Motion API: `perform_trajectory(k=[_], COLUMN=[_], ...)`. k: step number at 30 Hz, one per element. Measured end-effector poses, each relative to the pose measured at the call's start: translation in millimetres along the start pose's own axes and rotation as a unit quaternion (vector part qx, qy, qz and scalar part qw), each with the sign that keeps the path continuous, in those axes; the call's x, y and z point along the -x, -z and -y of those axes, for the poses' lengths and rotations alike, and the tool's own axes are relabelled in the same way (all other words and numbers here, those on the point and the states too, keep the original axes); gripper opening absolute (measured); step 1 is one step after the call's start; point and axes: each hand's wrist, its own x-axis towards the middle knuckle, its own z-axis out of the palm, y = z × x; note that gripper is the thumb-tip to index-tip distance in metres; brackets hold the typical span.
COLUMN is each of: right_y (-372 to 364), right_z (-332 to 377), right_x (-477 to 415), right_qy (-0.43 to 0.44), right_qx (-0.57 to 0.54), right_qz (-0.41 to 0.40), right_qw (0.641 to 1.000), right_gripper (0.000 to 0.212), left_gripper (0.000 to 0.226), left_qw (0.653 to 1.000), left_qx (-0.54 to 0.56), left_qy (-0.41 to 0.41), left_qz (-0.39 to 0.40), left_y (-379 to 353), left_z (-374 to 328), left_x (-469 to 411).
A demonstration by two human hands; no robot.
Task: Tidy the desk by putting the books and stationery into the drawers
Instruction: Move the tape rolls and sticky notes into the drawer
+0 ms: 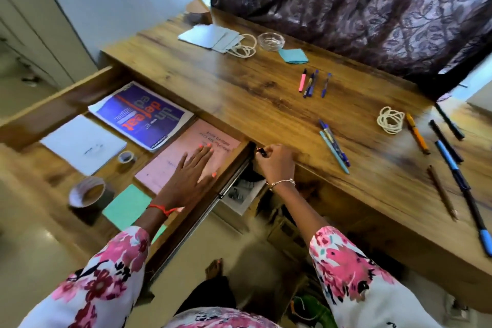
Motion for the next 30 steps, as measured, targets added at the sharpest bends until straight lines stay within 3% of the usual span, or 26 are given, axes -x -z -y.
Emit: perform_trajectory(k=[5, 10, 14, 21, 30], right_y=[-38.6, -90.7, -134.1, -203.9, -242.9], right_z=[38.5, 77.7, 119.5, 189.0, 225.2], right_x=[28.7, 49.7, 68.0, 100.7, 117.6], right_qy=[0.061, 0.071, 0.062, 0.052, 0.049], right_qx=[0.005, -0.023, -0.035, -0.040, -0.009], right_qz=[0.030, 0.035, 0.019, -0.016, -0.003], right_qw=[0.998, 0.997, 0.997, 0.998, 0.999], right_gripper=[0.013, 0.022, 0.020, 0.018, 0.017], left_gripper=[0.091, 0.081, 0.086, 0.072, 0.075], left_qw=[0.997, 0.995, 0.995, 0.998, 0.998], left_qx=[0.005, 0.002, -0.016, -0.026, -0.018], left_qy=[0.043, 0.068, 0.044, 0.016, 0.006], left_qz=[-0.058, -0.074, -0.083, -0.063, -0.055], left_y=[29.7, 58.5, 77.4, 115.2, 141.7], left_z=[46.3, 100.3, 156.5, 257.2, 322.1], left_x=[43.0, 80.1, 106.5, 139.0, 144.0])
